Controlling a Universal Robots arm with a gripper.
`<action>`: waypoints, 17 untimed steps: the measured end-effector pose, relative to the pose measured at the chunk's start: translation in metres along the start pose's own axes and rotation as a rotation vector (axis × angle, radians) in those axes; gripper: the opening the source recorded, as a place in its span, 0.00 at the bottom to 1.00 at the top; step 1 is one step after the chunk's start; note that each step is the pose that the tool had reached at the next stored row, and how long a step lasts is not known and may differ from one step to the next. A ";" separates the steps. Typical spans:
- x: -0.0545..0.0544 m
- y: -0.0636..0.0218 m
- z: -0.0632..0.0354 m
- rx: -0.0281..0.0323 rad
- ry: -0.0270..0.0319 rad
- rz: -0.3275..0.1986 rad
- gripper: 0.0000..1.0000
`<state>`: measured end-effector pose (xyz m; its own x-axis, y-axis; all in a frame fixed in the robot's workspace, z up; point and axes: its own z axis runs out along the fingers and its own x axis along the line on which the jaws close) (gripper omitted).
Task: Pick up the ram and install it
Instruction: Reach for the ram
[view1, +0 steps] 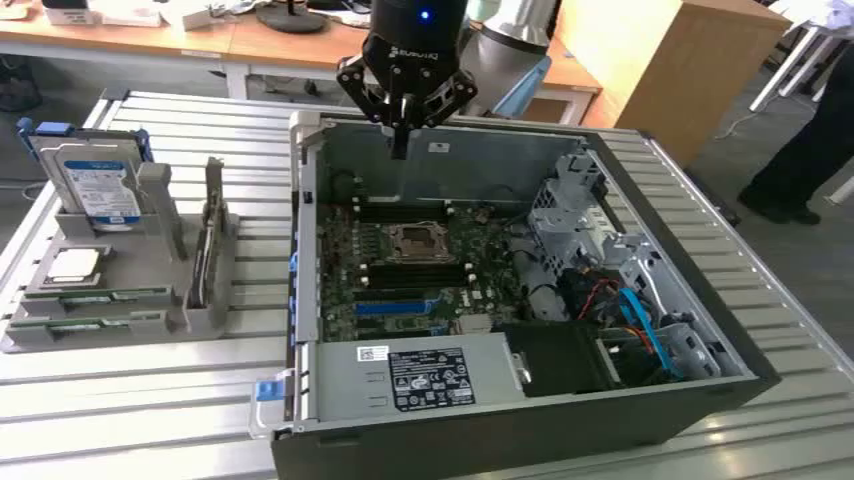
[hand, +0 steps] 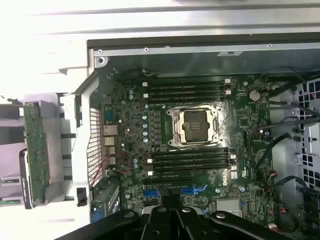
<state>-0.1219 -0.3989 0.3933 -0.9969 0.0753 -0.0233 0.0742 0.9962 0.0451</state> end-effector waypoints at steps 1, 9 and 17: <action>0.000 0.0000 0.0000 0.0000 0.0001 0.000 0.11; 0.000 0.0000 0.0000 0.0000 0.0000 0.000 0.11; 0.007 0.0001 -0.0001 0.0000 0.0001 0.000 0.11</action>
<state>-0.1293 -0.3982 0.3932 -0.9969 0.0753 -0.0232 0.0742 0.9962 0.0451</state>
